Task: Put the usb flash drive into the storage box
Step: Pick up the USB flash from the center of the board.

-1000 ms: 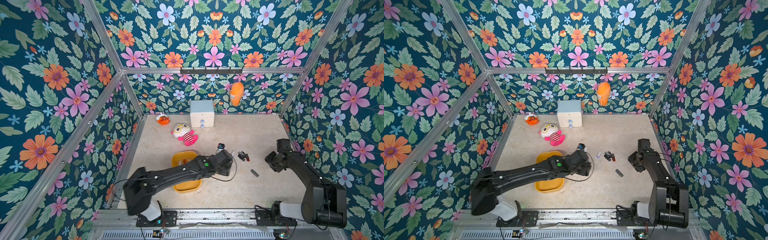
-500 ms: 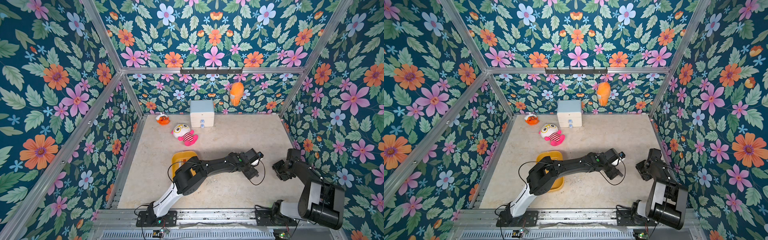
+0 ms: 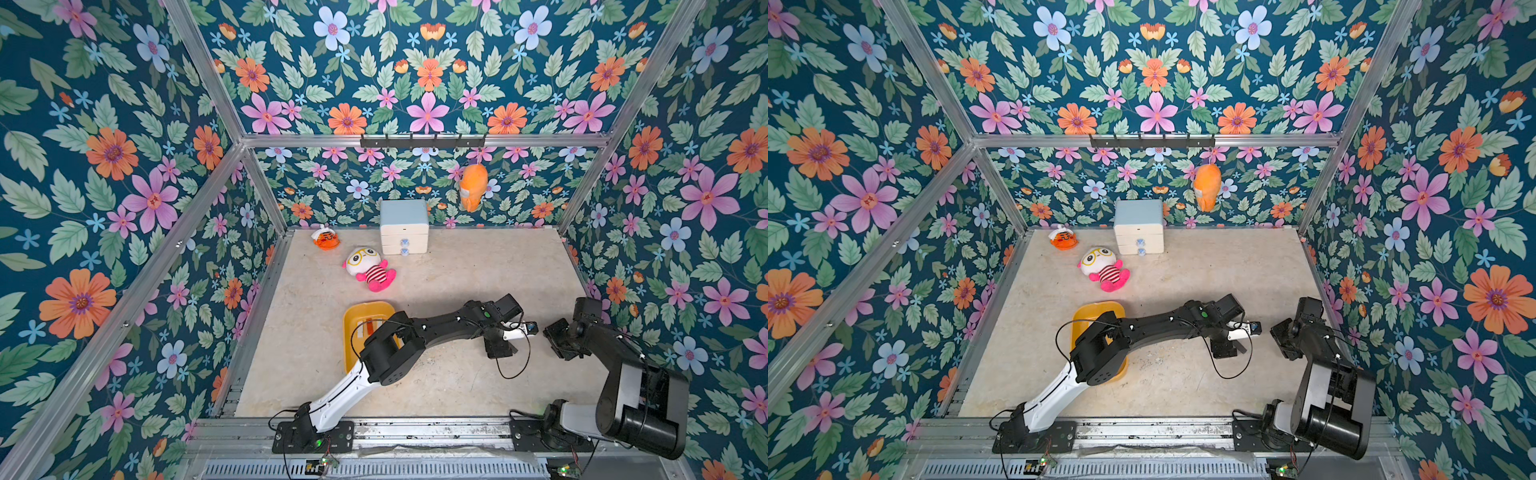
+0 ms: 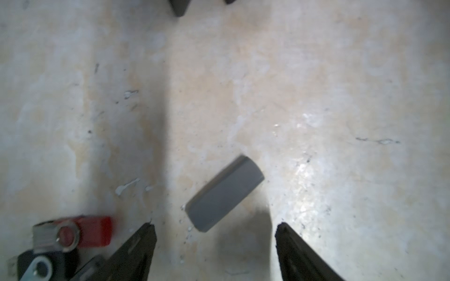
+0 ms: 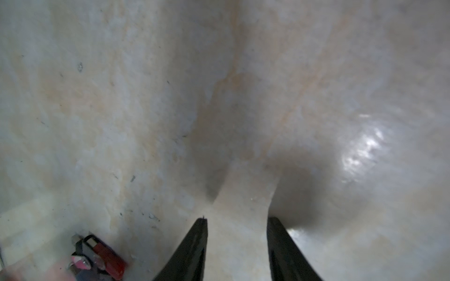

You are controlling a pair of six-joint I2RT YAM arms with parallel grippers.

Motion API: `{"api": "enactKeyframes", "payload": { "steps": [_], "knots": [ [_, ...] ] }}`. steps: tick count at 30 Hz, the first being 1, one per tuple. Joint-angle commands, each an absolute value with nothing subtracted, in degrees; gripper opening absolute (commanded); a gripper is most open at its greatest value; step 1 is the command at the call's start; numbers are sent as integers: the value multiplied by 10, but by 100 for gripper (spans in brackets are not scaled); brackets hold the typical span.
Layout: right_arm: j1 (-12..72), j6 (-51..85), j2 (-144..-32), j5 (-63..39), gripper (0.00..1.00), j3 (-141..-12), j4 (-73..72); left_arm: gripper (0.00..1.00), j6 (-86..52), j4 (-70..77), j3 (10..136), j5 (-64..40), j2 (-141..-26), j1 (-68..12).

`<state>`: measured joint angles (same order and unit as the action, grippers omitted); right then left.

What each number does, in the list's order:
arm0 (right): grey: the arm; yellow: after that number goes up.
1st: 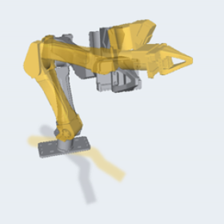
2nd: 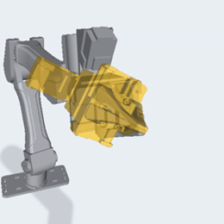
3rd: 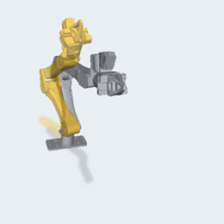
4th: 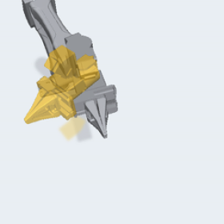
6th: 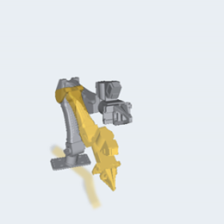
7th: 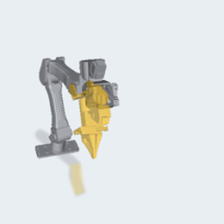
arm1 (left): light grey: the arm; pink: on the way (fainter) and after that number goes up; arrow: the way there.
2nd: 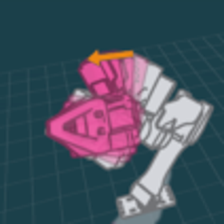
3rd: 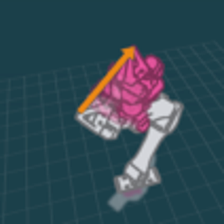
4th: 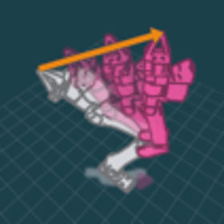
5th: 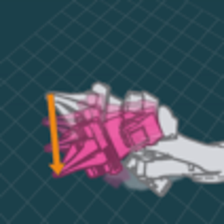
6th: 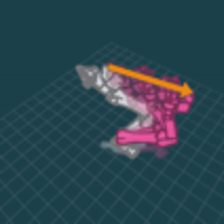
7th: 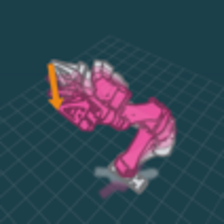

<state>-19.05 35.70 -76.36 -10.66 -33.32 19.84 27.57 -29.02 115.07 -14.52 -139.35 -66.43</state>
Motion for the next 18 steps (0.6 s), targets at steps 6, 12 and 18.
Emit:
{"api": "enactKeyframes", "payload": {
  "steps": [6, 12, 18],
  "knots": [
    [-190, 353, -764, -144, 46, -324, 190, 80, 335, -309, 1225, -182, -1452, -658],
    [-190, 355, -769, -163, 47, -322, 185, 75, 323, -353, 1247, -233, -1477, -651],
    [-190, 358, -769, -172, 46, -322, 179, 63, 314, -382, 1213, -231, -1472, -652]
  ]
}}
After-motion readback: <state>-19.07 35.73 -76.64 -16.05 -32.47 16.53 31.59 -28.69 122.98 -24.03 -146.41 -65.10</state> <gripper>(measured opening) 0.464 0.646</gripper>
